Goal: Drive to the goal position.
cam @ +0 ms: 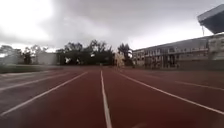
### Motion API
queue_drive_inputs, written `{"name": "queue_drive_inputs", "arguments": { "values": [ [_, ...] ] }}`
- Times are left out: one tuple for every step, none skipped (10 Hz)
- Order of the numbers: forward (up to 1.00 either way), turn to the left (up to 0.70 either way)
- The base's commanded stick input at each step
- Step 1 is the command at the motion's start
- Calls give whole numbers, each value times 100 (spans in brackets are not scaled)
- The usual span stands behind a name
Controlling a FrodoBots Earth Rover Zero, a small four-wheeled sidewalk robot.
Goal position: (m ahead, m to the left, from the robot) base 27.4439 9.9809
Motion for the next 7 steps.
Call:
{"name": "queue_drive_inputs", "arguments": {
  "values": [
    [45, 0],
    [45, 0],
    [45, 0],
    [45, 0],
    [45, 0],
    [45, 0],
    [45, 0]
  ]
}}
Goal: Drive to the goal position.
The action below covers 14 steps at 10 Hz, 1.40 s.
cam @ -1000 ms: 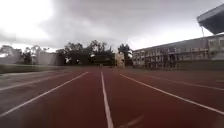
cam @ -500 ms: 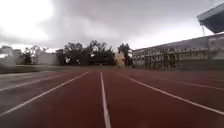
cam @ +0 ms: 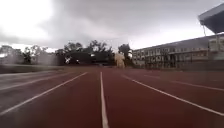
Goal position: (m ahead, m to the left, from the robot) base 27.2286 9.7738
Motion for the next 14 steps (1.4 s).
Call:
{"name": "queue_drive_inputs", "arguments": {
  "values": [
    [45, 0],
    [45, 0],
    [45, 0],
    [45, 0],
    [45, 0],
    [45, 0],
    [45, 0],
    [45, 0],
    [45, 0],
    [45, 0],
    [45, 0],
    [45, 0],
    [45, 0],
    [45, 0]
  ]
}}
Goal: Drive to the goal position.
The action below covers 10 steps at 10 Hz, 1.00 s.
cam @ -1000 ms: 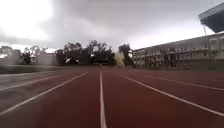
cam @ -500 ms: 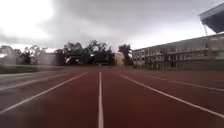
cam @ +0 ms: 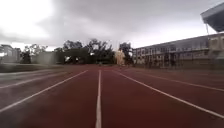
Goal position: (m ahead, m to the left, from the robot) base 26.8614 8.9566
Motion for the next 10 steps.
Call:
{"name": "queue_drive_inputs", "arguments": {
  "values": [
    [45, 0],
    [45, 0],
    [45, 0],
    [45, 0],
    [45, 0],
    [45, 0],
    [45, 0],
    [45, 0],
    [45, 0],
    [45, 0]
  ]
}}
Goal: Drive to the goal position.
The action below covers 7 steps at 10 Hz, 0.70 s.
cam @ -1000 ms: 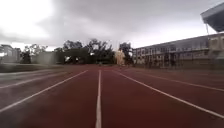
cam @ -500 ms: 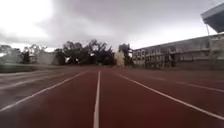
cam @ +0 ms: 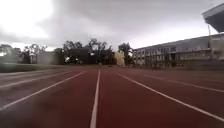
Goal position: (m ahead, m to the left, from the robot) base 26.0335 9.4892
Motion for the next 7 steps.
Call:
{"name": "queue_drive_inputs", "arguments": {
  "values": [
    [45, 0],
    [45, 0],
    [45, 0],
    [45, 0],
    [45, 0],
    [45, 0],
    [45, 0]
  ]
}}
